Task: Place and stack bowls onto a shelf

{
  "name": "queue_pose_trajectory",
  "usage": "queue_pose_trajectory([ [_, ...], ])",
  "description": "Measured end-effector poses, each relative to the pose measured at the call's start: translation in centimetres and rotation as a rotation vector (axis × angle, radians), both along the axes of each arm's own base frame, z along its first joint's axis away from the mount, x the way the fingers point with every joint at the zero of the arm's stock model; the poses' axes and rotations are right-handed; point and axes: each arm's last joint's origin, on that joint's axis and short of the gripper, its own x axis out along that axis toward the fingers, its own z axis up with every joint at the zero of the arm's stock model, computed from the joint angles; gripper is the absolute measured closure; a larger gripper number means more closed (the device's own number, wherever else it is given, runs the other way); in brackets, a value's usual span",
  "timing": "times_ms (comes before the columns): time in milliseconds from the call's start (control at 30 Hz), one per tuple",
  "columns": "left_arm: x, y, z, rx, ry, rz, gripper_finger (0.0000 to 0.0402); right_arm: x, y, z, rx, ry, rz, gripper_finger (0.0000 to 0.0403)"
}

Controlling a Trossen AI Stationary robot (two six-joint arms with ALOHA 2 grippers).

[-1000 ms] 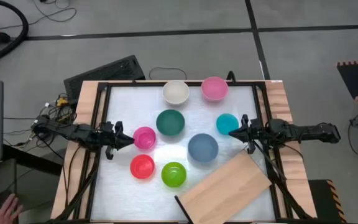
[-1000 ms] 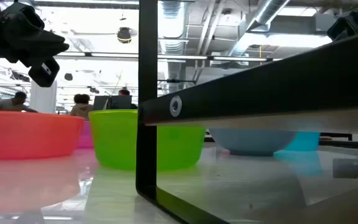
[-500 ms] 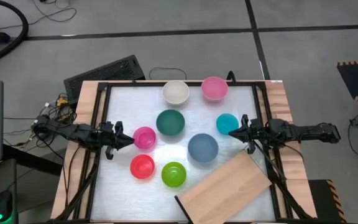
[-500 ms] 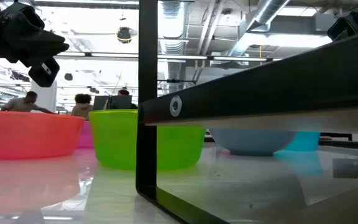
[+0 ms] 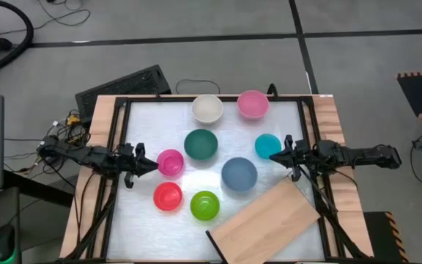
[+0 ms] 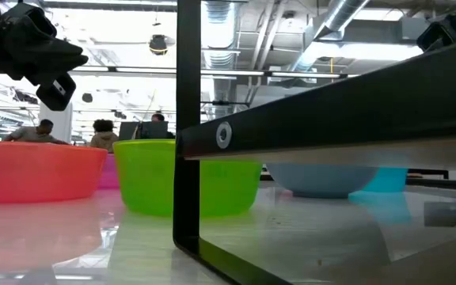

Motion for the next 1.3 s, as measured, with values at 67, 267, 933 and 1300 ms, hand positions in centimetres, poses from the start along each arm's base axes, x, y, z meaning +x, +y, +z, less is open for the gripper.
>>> queue_pose_trajectory([
  [67,0.00,0.00,0.00,0.000,0.000,0.000,0.0359,0.00,0.00,-0.01,0.000,0.000,0.000,0.0368],
  [267,0.00,0.00,0.00,0.000,0.000,0.000,0.0359,0.00,0.00,-0.01,0.000,0.000,0.000,0.0368],
  [933,0.00,0.21,0.07,-0.441,-0.002,0.055,0.0359,0.00,-0.07,0.00,-0.241,0.002,-0.009,0.0368],
  [1300,-0.08,0.82,0.18,-0.642,-0.076,0.251,0.0359,-0.01,0.02,0.35,0.058,-0.037,0.003,0.0368],
])
